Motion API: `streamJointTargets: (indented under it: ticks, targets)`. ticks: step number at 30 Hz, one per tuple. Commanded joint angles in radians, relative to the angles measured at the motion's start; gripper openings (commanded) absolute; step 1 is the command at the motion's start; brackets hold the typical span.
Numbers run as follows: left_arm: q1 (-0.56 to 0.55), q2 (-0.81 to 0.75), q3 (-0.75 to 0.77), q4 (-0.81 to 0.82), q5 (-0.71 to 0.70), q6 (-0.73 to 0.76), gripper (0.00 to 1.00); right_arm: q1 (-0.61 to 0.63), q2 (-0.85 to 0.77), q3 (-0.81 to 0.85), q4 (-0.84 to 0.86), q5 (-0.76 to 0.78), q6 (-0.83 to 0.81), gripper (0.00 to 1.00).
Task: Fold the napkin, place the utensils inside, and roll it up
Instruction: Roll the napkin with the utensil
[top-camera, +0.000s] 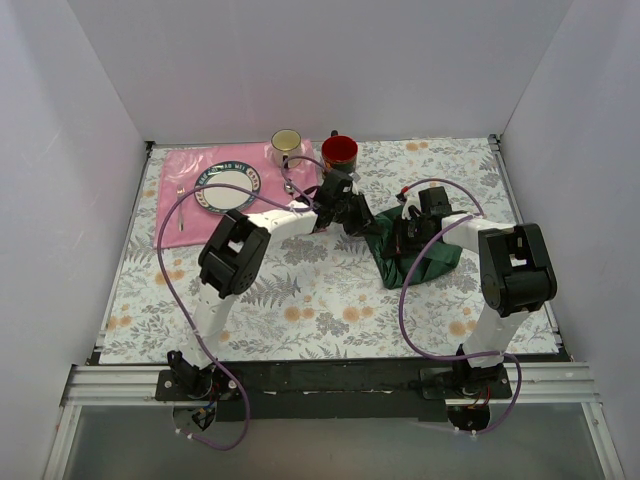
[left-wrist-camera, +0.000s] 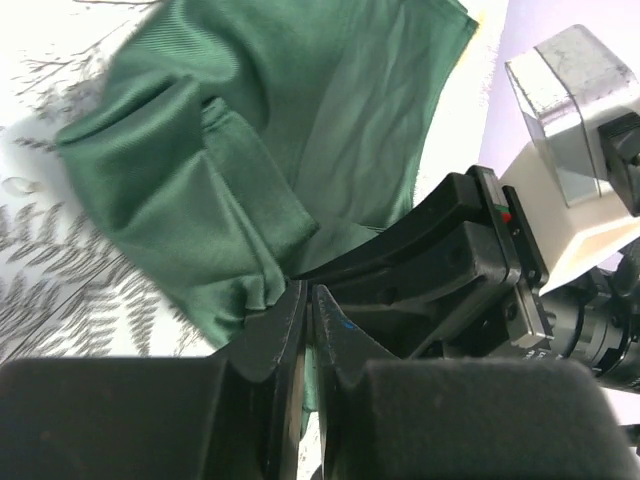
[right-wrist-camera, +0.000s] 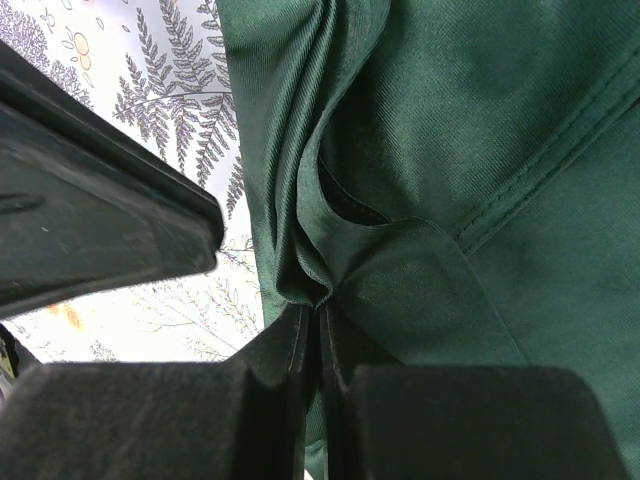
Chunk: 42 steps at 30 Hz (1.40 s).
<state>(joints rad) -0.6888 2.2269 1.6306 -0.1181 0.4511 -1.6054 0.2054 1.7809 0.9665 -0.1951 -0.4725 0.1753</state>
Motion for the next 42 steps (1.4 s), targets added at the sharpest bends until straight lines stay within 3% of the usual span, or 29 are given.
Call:
streamJointTargets:
  ticks: [1,7,16,28,38,42]
  targets:
    - [-0.003,0.023,0.024,0.051,0.055,-0.021,0.06,-0.008,0.045,-0.006,-0.076,0.147,-0.06,0.09]
    - [-0.002,0.138,0.081,0.048,0.032,-0.007,0.05,-0.008,0.022,0.0,-0.098,0.153,-0.062,0.13]
    - [0.006,0.163,0.034,-0.002,-0.015,0.013,0.03,-0.006,-0.078,0.073,-0.222,0.179,-0.115,0.37]
    - [0.011,0.163,0.02,-0.012,0.001,0.019,0.02,0.055,-0.267,0.045,-0.282,0.202,-0.172,0.53]
    - [0.015,0.163,0.017,-0.015,0.015,0.025,0.02,0.216,-0.262,-0.035,-0.265,0.44,-0.138,0.54]
    - [0.015,0.162,0.017,-0.017,0.012,0.028,0.02,0.23,-0.258,-0.035,-0.285,0.564,-0.128,0.48]
